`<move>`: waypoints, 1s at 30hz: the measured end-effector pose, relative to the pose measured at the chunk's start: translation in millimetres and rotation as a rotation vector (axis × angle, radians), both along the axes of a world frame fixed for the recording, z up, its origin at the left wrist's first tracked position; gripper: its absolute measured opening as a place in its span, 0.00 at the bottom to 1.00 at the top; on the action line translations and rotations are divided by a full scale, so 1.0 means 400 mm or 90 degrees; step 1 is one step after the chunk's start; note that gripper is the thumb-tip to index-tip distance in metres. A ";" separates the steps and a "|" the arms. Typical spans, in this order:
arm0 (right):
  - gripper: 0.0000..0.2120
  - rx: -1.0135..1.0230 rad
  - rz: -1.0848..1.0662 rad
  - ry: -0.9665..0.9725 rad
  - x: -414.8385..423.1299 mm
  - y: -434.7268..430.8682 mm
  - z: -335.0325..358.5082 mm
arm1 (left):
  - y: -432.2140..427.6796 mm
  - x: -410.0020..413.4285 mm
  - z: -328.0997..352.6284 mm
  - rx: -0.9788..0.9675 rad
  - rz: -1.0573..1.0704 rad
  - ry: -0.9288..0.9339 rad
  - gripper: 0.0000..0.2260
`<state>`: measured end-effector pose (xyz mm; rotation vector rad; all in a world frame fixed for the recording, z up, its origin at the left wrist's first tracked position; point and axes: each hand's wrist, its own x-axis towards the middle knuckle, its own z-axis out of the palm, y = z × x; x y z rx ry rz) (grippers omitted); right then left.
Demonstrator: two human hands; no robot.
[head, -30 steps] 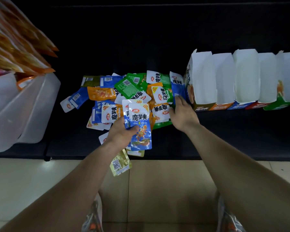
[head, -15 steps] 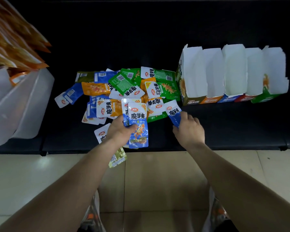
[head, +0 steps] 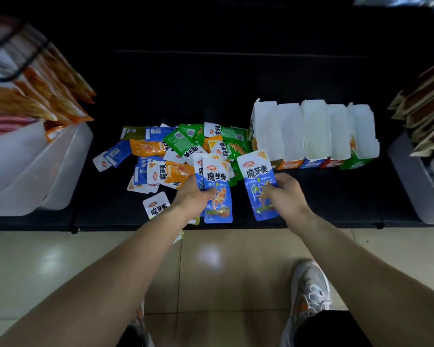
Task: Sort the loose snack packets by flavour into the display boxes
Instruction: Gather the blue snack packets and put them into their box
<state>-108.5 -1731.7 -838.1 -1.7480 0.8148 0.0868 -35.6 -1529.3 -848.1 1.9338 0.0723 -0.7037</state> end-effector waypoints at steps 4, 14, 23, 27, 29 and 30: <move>0.10 0.115 0.088 -0.060 -0.007 0.044 0.187 | 0.002 -0.037 0.196 -0.075 -0.029 -0.033 0.07; 0.15 0.254 0.226 -0.110 -0.147 0.163 0.448 | 0.150 -0.173 0.392 -0.156 -0.060 -0.132 0.25; 0.15 -0.089 0.291 -0.143 -0.045 0.302 0.357 | 0.215 -0.168 0.370 -0.162 0.031 -0.125 0.06; 0.20 -0.162 0.370 -0.146 0.018 0.359 0.292 | 0.291 -0.120 0.333 -0.091 0.010 -0.083 0.13; 0.19 -0.202 0.471 -0.121 0.053 0.380 0.253 | 0.349 -0.084 0.327 -0.050 0.000 -0.048 0.14; 0.18 -0.216 0.508 -0.097 0.073 0.389 0.227 | 0.386 -0.061 0.320 -0.027 -0.002 -0.035 0.13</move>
